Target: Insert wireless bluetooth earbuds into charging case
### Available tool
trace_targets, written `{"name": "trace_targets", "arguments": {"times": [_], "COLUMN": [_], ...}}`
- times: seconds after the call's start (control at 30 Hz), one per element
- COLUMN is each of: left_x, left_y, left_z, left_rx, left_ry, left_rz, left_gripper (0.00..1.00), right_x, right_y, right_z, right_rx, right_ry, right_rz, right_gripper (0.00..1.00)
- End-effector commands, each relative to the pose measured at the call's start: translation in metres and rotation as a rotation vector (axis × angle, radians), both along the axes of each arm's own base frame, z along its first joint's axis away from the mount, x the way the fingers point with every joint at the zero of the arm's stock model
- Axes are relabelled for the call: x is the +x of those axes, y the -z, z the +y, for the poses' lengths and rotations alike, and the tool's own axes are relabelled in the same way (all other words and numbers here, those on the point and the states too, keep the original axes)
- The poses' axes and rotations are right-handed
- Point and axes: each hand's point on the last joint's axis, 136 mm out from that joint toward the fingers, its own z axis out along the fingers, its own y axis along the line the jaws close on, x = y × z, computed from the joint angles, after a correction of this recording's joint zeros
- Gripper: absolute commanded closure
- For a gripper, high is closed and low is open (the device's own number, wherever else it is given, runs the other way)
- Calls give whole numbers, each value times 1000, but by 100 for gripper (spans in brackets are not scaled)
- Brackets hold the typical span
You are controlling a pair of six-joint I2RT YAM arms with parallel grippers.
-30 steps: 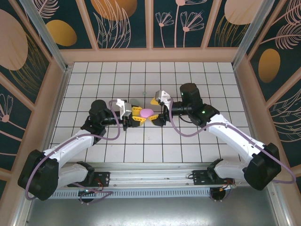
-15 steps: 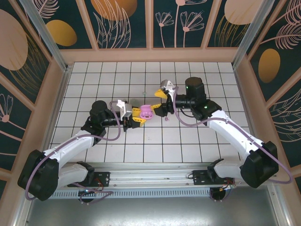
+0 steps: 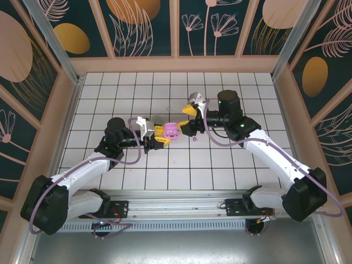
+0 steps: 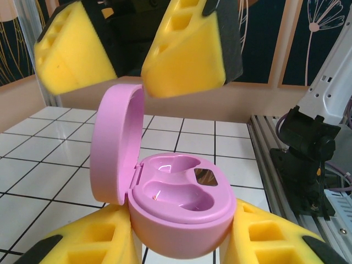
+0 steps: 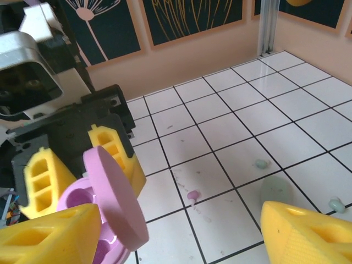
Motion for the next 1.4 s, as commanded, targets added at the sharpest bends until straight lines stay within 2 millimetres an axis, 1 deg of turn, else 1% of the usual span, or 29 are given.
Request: {"name": "trace_targets", "arguments": {"times": [0.0, 0.13, 0.27, 0.33, 0.37, 0.4, 0.47, 0.57, 0.6, 0.73, 0.83, 0.93, 1.07, 1.17, 1.2, 1.37], "left_x": [-1, 1, 4, 6, 7, 8, 8, 8, 8, 9, 8, 8, 7, 7, 7, 6], "left_y": [-8, -7, -8, -7, -5, -4, 0, 4, 5, 11, 13, 14, 15, 16, 16, 19], "left_z": [1, 1, 1, 2, 2, 2, 3, 3, 3, 4, 5, 6, 10, 12, 13, 16], "left_rx": [-19, -19, -18, -12, -6, -2, 5, 10, 11, 18, 19, 21, 24, 26, 28, 38], "left_ry": [-7, -21, -34, -49, -58, -63, -71, -74, -74, -79, -84, -95, -115, -137, -142, -156], "left_rz": [-29, -32, -33, -32, -32, -30, -25, -18, -16, -5, -4, -5, -20, -29, -32, -36], "left_gripper": [85, 85, 85, 85, 85, 85, 86, 85, 85, 85, 86, 86, 86, 86, 86, 86], "right_x": [-11, -13, -9, -2, 14, 22, 37, 50, 55, 67, 75, 81, 84, 84, 80, 74], "right_y": [-31, -27, -20, -15, -10, -4, 15, 53, 69, 125, 157, 180, 200, 210, 215, 236], "right_z": [-5, -8, -14, -19, -32, -39, -54, -70, -75, -85, -88, -91, -95, -92, -85, -75], "right_rx": [47, 40, 23, 20, 16, 7, -30, -136, -185, -348, -439, -510, -603, -644, -667, -776], "right_ry": [3, 21, 83, 155, 242, 297, 402, 508, 543, 633, 697, 763, 849, 881, 868, 861], "right_rz": [19, 79, 100, 138, 172, 207, 284, 379, 411, 547, 649, 686, 674, 677, 677, 670], "right_gripper": [24, 24, 25, 24, 25, 26, 28, 32, 34, 41, 50, 54, 56, 59, 60, 66]}}
